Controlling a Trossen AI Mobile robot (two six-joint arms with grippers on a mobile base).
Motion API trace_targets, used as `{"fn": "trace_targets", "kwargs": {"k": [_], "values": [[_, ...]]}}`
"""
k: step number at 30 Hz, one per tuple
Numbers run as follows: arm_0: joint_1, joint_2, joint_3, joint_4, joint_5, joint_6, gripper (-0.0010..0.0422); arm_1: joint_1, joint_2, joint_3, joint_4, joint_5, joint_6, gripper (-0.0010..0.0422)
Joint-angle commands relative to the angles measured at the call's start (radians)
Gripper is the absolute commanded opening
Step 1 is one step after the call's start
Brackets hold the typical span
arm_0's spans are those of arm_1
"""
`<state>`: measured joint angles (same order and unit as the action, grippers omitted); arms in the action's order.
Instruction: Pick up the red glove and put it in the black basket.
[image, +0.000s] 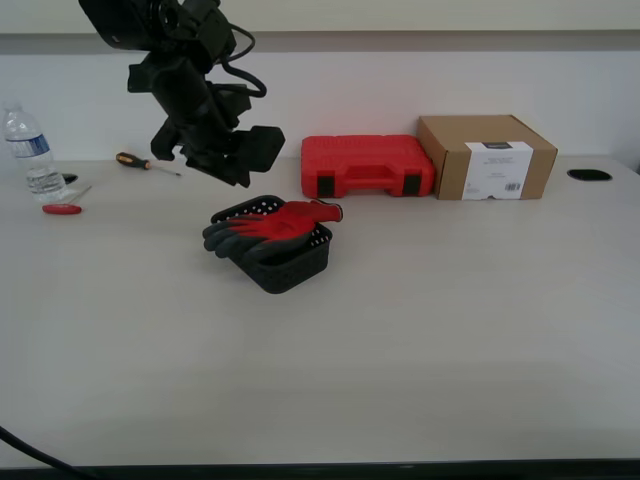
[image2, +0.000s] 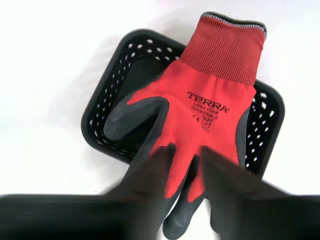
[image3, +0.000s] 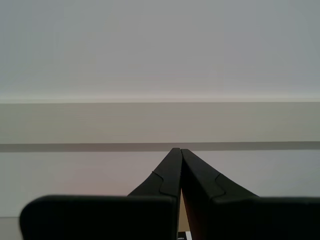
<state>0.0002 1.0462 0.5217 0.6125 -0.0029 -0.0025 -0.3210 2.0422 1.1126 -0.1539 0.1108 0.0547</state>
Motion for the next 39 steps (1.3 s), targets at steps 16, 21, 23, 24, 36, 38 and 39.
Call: {"fn": "trace_targets", "kwargs": {"k": [16,21,23,24,36,38,39], "values": [[0.001,0.000,0.001,0.000,0.000,0.003,0.0000,0.000,-0.379,0.027,0.000,0.002,0.001,0.0267],[0.001,0.000,0.001,0.000,0.000,0.003,0.0000,0.000,-0.406,0.027,-0.001,0.002,-0.010,0.0001],[0.001,0.000,0.001,0.000,0.000,0.003,0.0000,0.000,-0.406,0.026,-0.001,0.002,-0.010,0.0033],[0.001,0.000,0.001,0.000,0.000,0.003,0.0000,0.000,-0.406,0.026,0.000,0.002,-0.010,0.0061],[0.001,0.000,0.001,0.000,0.000,0.003,0.0000,0.000,-0.406,0.026,-0.001,0.002,0.005,0.0284],[0.001,0.000,0.001,0.000,0.000,0.003,0.0000,0.000,-0.406,0.026,-0.001,0.002,0.005,0.0171],[0.000,0.000,0.001,0.000,0.000,0.003,0.0000,0.000,-0.406,0.026,-0.001,0.002,0.005,0.0120]]}}
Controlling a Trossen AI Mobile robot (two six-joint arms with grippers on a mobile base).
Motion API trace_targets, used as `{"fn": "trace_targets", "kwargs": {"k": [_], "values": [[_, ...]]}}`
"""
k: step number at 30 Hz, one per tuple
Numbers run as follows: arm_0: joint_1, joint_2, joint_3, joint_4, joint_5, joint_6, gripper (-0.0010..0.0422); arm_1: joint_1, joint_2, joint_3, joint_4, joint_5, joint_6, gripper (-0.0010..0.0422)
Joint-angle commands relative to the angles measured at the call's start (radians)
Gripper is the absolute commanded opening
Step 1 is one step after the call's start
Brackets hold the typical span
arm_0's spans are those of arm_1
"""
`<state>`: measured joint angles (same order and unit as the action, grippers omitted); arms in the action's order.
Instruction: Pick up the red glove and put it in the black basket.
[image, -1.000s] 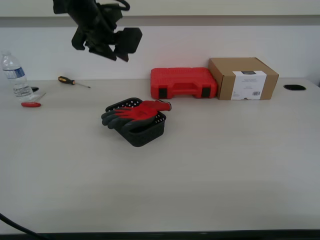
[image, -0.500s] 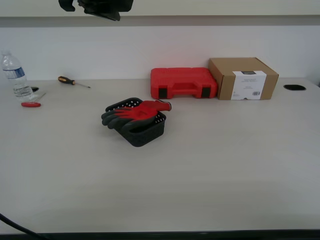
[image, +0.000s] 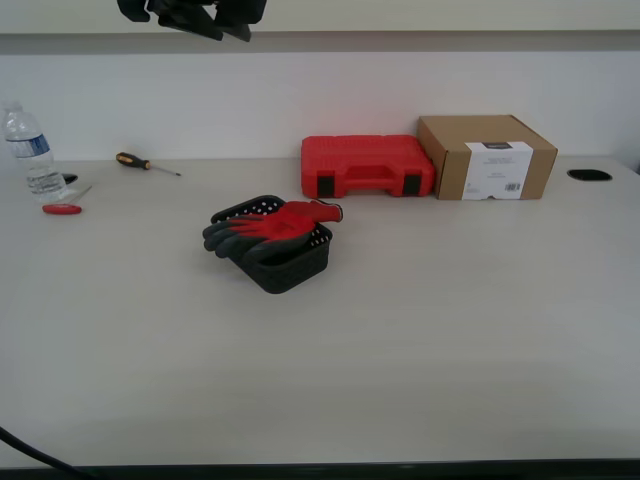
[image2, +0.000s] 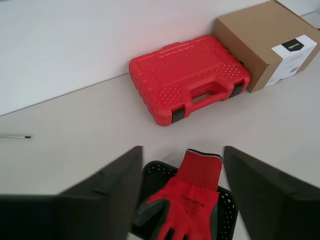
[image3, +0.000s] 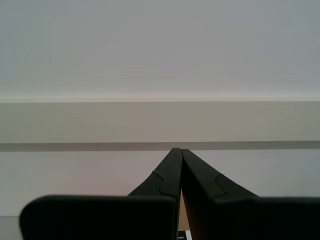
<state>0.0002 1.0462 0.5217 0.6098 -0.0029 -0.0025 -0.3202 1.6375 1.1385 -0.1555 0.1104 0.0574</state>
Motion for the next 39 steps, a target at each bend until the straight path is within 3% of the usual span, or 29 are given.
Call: {"fn": "trace_targets", "kwargs": {"k": [1,2,3,7,8,14,15,23,27,31,33,34,35,38,39], "values": [[0.001,0.000,0.001,0.003,0.000,0.003,0.0000,-0.001,-0.001,0.000,0.001,0.002,0.002,0.0052],[0.001,0.000,0.001,0.003,0.000,0.003,0.0000,-0.001,-0.001,0.000,0.001,0.002,0.002,0.0000],[0.001,0.000,0.001,0.003,0.000,0.003,0.0000,0.000,-0.001,0.000,0.001,0.003,-0.011,0.0002],[0.001,0.000,0.001,0.003,0.000,0.003,0.0000,0.000,-0.001,0.000,0.001,0.002,-0.010,0.0076],[0.000,0.000,0.001,0.003,0.000,0.003,0.0000,0.000,-0.001,0.000,0.001,0.002,-0.010,0.0106],[0.001,0.000,0.001,0.003,0.000,0.003,0.0000,0.000,-0.001,0.000,0.001,0.002,-0.010,0.0410],[0.000,0.000,0.001,0.003,0.000,0.003,0.0000,0.000,-0.001,0.000,0.001,0.002,0.000,0.0410],[0.001,0.000,0.001,0.003,0.000,0.003,0.0000,0.000,-0.001,0.000,0.001,0.002,0.002,-0.0009],[0.001,0.000,0.001,0.003,0.000,0.003,0.0000,0.000,-0.001,0.000,0.001,0.002,-0.009,0.0057],[0.001,0.000,0.001,0.003,0.000,0.003,0.0000,0.000,-0.001,0.000,0.001,0.002,-0.009,0.0202],[0.001,0.000,0.001,0.003,0.000,0.003,0.0000,0.000,-0.001,0.000,0.001,0.002,-0.009,0.0306],[0.001,0.000,0.001,0.003,0.000,0.003,0.0000,-0.001,-0.001,0.000,0.001,0.002,-0.009,0.0391],[0.001,0.000,0.001,0.003,0.000,0.003,0.0000,0.000,-0.001,0.000,0.001,0.002,-0.006,0.0420],[0.001,0.000,0.001,0.003,0.000,0.003,0.0000,-0.001,-0.001,0.000,0.001,0.003,0.002,0.0253],[0.001,0.000,0.001,0.003,0.000,0.003,0.0000,0.000,-0.001,0.000,0.001,0.002,0.002,0.0140]]}}
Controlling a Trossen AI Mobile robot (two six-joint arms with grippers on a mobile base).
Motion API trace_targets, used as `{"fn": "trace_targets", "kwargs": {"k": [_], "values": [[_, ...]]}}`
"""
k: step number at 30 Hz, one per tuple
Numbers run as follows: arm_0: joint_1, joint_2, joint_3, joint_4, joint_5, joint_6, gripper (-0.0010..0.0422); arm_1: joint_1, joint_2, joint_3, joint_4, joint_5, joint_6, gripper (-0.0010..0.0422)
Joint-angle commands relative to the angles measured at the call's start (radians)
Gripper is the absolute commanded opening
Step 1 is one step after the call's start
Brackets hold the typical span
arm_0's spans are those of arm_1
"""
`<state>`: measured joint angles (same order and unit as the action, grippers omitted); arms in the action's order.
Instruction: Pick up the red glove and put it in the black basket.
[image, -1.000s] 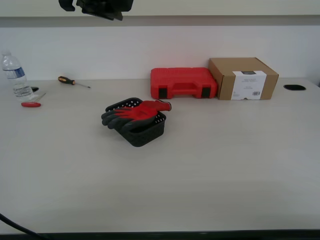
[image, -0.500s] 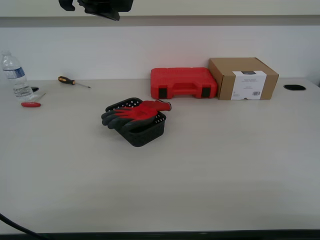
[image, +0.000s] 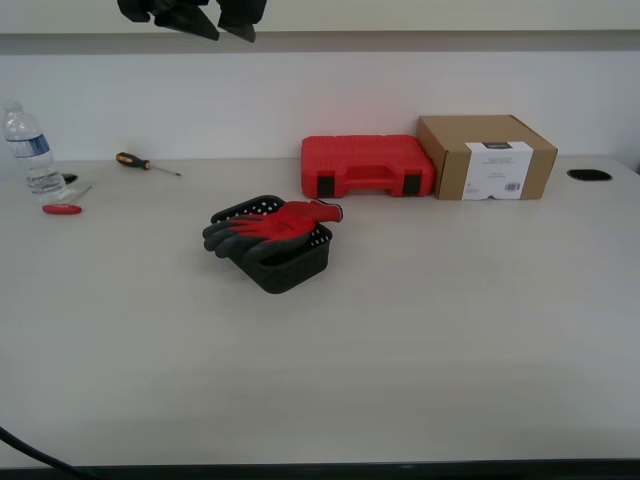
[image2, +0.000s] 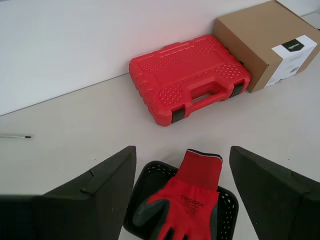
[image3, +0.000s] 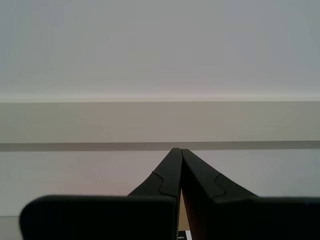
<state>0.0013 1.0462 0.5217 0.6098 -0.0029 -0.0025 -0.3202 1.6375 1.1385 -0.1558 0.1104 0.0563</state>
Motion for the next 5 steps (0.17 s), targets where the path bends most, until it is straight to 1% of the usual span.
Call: {"fn": "trace_targets", "kwargs": {"k": [1,3,4,5], "values": [[0.000,0.000,0.001,0.003,0.000,0.003,0.0000,-0.001,-0.001,0.000,0.001,0.002,0.003,0.0107],[0.000,0.000,0.001,0.003,0.000,0.003,0.0000,-0.001,-0.001,0.000,0.001,0.002,0.003,0.0005],[0.000,0.000,0.001,0.003,0.000,0.003,0.0000,-0.001,-0.001,0.000,0.001,0.002,-0.010,0.0002],[0.000,0.000,0.001,0.003,0.000,0.003,0.0000,0.000,-0.001,0.000,0.001,0.002,-0.008,0.0028]]}}
